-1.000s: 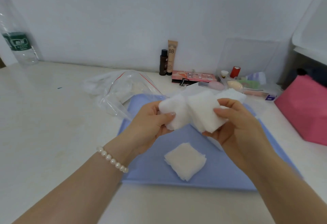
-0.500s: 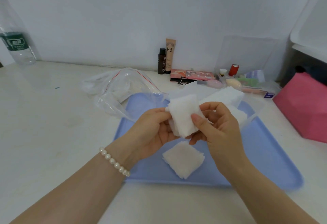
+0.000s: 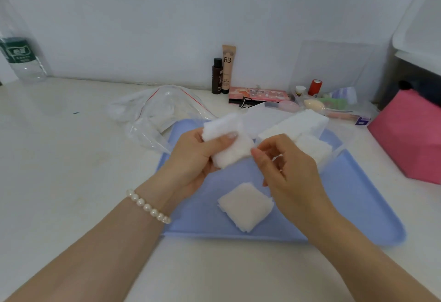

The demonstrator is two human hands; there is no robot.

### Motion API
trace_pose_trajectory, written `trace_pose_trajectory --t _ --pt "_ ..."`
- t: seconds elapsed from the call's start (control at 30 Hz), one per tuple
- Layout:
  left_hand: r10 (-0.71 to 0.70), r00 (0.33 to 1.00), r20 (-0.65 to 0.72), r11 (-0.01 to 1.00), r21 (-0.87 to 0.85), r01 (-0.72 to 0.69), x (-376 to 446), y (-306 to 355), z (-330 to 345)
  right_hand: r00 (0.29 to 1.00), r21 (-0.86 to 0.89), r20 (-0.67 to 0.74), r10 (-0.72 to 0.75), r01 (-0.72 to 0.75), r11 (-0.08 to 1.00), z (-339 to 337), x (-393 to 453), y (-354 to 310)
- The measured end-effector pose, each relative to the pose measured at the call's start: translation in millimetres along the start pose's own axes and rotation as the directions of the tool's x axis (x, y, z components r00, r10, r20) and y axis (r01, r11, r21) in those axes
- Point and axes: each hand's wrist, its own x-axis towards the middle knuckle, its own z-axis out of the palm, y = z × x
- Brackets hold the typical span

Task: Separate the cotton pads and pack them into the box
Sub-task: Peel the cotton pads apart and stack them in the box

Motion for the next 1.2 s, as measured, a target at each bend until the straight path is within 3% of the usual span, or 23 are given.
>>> trace_pose_trajectory --t 0.1,0.17,0.27,0.43,0.53,0.67,0.8,0.9,1.2 --pt "0.013 1.0 -0.014 1.0 -0.003 -0.014 2 5 -4 0.958 -0.514 0.264 0.108 0.045 0.857 1 -5 0" --pt "0.013 1.0 0.017 1.0 0.022 -0.014 1 3 -5 0.911 -0.605 0.35 0.217 0.043 0.795 6 -7 -1" --pt "0.002 0.999 0.048 0.998 0.069 -0.006 2 0 -4 0.896 -0.617 0.371 0.245 0.04 0.786 9 -7 -2" --pt "-0.036 0.998 0.061 0.994 0.11 0.029 4 -2 -7 0.917 -0.351 0.358 0.174 -0.04 0.936 10 -5 4" --pt "-0.071 0.995 0.077 0.992 0.106 0.063 5 -3 -7 0.903 -0.036 0.395 0.167 -0.166 0.985 3 1 3" --pt "-0.095 0.992 0.079 0.995 0.048 0.092 5 -1 -7 0.869 0.24 0.483 0.107 -0.248 0.939 -27 11 1" --pt "-0.126 0.98 0.153 0.977 0.193 0.095 4 -11 -5 0.942 0.551 0.334 -0.017 -0.181 0.815 -38 18 -6" --pt "-0.143 0.973 0.179 0.969 0.228 0.101 0 -15 -1 0.978 0.52 0.2 -0.054 -0.059 0.852 -30 21 -10" --pt "-0.165 0.942 0.293 0.962 0.257 0.089 0 -17 -4 0.987 0.263 0.109 -0.117 0.085 0.961 -21 24 -1"
